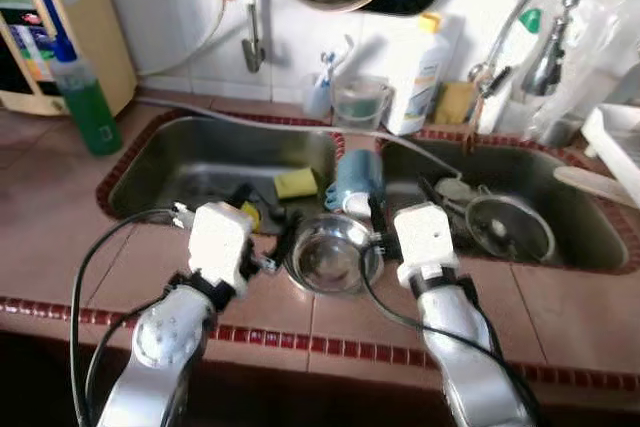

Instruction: Kitchen organization

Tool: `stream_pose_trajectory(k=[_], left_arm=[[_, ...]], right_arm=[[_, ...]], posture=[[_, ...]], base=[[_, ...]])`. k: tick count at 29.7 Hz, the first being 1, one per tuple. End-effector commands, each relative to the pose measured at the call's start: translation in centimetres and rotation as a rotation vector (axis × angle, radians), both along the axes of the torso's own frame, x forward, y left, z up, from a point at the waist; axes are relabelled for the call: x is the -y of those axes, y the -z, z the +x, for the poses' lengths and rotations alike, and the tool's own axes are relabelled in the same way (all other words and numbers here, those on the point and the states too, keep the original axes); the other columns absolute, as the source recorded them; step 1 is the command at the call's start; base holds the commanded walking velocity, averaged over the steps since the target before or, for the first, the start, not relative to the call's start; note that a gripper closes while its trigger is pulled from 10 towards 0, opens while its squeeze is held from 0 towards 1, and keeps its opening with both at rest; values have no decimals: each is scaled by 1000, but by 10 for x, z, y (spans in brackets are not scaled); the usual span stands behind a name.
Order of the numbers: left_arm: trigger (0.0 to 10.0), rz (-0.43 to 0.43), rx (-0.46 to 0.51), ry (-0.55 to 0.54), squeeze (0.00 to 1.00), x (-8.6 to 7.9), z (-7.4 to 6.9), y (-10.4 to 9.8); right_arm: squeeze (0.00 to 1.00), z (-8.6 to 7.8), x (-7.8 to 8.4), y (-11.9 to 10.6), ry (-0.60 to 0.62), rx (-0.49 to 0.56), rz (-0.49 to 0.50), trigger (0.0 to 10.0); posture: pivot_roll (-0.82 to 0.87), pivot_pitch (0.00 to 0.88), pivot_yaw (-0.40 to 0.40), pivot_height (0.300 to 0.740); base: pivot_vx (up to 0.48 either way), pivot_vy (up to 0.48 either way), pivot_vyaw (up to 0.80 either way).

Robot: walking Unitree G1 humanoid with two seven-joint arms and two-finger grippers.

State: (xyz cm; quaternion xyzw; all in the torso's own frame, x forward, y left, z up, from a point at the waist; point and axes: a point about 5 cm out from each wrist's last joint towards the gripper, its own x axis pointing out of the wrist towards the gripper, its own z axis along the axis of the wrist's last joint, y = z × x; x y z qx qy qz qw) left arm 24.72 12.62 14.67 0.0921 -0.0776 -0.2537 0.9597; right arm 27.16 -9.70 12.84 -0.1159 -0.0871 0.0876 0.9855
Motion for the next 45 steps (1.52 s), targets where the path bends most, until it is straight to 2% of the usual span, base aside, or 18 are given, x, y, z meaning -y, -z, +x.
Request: stream_pose_trajectory(k=[1, 5, 7, 10, 14, 20, 22, 29, 32, 38, 45], left_arm=[[10000, 18, 27, 31, 0, 4, -2, -5], [10000, 107, 8, 148, 0, 8, -17, -1], [10000, 123, 0, 171, 0, 8, -20, 1], [10000, 131, -4, 183, 0, 8, -22, 1], [10000, 132, -11, 200, 0, 8, -23, -1], [10000, 124, -13, 217, 0, 11, -25, -3], [10000, 121, -10, 219, 0, 12, -25, -4], [10000, 116, -11, 233, 0, 15, -27, -6], [10000, 115, -10, 238, 0, 17, -29, -5], [10000, 109, -5, 233, 0, 19, -29, -6], [10000, 102, -10, 241, 0, 22, -30, -6]], right_arm=[[0, 0, 1, -9, -4, 21, 28, 10000], [0, -9, 4, 0, 29, -49, 97, 10000], [0, -11, 5, 2, 38, -66, 112, 10000], [0, -13, 5, 4, 47, -83, 129, 10000], [0, -19, 15, 14, 163, -173, 174, 10000], [0, -19, 20, 19, 176, -226, 194, 10000], [0, -19, 20, 21, 185, -261, 233, 10000], [0, -17, 19, 21, 166, -277, 237, 10000], [0, -12, 18, 11, 98, -212, 191, 10000], [0, -12, 17, 1, 52, -161, 193, 10000], [0, -7, 17, 9, 24, -244, 235, 10000]], posture=[[-107, 0, -39, 740], [-114, 25, -10, 740], [-114, 25, -10, 740], [-116, 31, -8, 740], [-122, 44, -6, 740], [-129, 52, -4, 740], [-126, 50, -8, 740], [-123, 44, -12, 740], [-122, 41, -15, 740], [-121, 36, -23, 740], [-120, 32, -27, 740]], base=[[0, 0, 0], [0, 0, 0], [0, 0, 0], [0, 0, 0], [0, 0, 0], [0, 0, 0], [0, 0, 0], [0, 0, 0], [0, 0, 0], [0, 0, 0], [0, 0, 0]])
